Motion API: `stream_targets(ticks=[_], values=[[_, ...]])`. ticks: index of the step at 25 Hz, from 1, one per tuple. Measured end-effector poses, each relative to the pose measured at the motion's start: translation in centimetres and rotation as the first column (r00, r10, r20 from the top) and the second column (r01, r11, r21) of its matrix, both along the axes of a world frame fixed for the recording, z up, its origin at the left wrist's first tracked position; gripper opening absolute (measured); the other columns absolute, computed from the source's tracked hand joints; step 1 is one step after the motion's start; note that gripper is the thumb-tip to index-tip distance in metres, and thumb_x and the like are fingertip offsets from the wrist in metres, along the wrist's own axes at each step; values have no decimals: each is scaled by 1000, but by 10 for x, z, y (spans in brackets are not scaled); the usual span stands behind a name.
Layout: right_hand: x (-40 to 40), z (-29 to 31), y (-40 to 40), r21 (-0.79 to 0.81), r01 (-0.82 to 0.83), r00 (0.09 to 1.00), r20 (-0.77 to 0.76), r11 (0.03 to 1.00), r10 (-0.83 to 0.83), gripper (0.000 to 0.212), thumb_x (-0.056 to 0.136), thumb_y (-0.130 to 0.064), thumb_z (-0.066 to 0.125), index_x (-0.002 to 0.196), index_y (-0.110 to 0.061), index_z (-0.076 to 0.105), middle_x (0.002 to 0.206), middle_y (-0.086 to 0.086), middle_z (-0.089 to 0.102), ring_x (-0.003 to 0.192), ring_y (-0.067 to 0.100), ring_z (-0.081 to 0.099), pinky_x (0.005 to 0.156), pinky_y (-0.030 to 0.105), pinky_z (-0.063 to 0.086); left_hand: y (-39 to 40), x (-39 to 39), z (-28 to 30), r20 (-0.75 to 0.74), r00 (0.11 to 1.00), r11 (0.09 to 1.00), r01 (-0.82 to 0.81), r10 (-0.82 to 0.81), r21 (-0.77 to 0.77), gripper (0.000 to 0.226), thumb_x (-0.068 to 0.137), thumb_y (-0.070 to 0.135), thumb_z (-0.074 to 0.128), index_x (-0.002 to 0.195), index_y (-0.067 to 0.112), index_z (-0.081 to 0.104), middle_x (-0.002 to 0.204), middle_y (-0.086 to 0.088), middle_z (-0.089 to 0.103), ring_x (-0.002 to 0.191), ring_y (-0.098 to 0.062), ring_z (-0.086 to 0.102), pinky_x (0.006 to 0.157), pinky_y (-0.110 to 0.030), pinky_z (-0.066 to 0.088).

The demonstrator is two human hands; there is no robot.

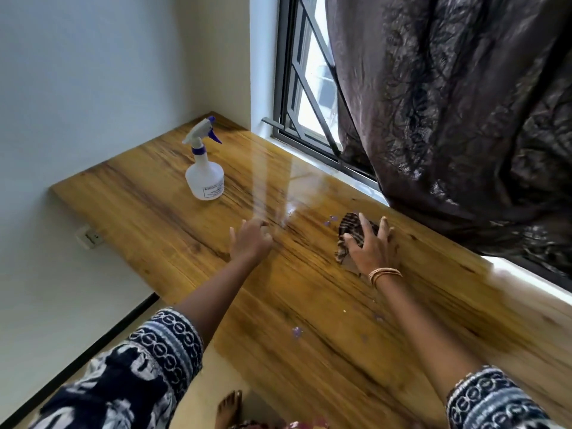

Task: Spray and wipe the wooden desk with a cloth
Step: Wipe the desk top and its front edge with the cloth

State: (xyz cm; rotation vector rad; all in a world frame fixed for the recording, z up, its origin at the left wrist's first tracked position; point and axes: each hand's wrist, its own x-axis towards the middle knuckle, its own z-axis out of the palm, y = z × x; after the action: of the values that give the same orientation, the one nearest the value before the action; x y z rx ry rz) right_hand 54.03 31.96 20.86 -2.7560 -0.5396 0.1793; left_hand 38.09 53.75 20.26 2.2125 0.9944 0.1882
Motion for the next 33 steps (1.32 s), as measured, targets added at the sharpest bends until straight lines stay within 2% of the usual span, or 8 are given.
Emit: stream_targets(ticks=[4,8,13,16,22,26,30,33], values=[[5,-26,14,-104,-41,996,-87,994,32,67,92,-68,41,152,-46,21,166,6,7,150,34,13,118,56,16,17,-4,-8,-114,982,962,171,-150,214,55,98,27,49,150,18,33,161,-5,23,150,-24,16,122,-50,8],[-17,-43,32,-186,-10,997,69,982,23,63,92,-66,33,149,-39,36,162,12,22,146,39,24,115,61,20,44,-25,-38,-215,949,923,282,-229,262,62,102,44,30,156,19,13,164,-1,8,151,-18,6,123,-44,7],[-111,-51,34,-143,-510,826,197,848,529,57,94,-63,33,146,-41,40,158,8,34,141,35,38,112,59,32,50,-34,-50,-118,968,906,250,-223,340,60,97,41,20,155,26,21,163,6,16,150,-11,13,122,-37,10],[-82,-49,55,-157,-682,695,164,714,700,52,95,-62,36,145,-46,40,159,3,33,143,31,36,114,56,27,53,-33,-54,-102,969,901,246,-225,357,59,97,39,22,155,26,23,162,6,18,149,-11,15,122,-37,11],[112,-51,79,-176,-195,959,173,965,225,53,94,-58,37,145,-44,41,159,6,32,144,30,33,115,56,22,55,-32,-57,-106,969,895,248,-225,370,59,96,40,20,155,28,22,162,8,17,149,-9,14,123,-39,13],[116,-48,84,-89,25,992,128,996,-13,54,96,-55,34,147,-38,42,161,9,29,145,33,28,117,54,19,55,-30,-56,-111,968,892,251,-225,375,59,97,38,20,155,27,23,161,8,17,149,-8,14,122,-39,13],[-18,-50,92,-47,-311,928,201,949,314,56,98,-50,22,146,-31,45,156,12,38,140,36,39,114,56,29,71,-28,-56,-128,936,869,353,-329,347,61,95,44,16,154,31,20,161,10,13,149,-8,11,122,-37,12],[-109,-47,86,-76,-676,726,102,733,680,51,99,-50,32,147,-39,39,160,7,31,145,33,32,116,57,23,96,-30,-55,-102,879,826,472,-465,308,59,95,43,20,153,34,23,161,10,17,149,-8,13,122,-36,13]])
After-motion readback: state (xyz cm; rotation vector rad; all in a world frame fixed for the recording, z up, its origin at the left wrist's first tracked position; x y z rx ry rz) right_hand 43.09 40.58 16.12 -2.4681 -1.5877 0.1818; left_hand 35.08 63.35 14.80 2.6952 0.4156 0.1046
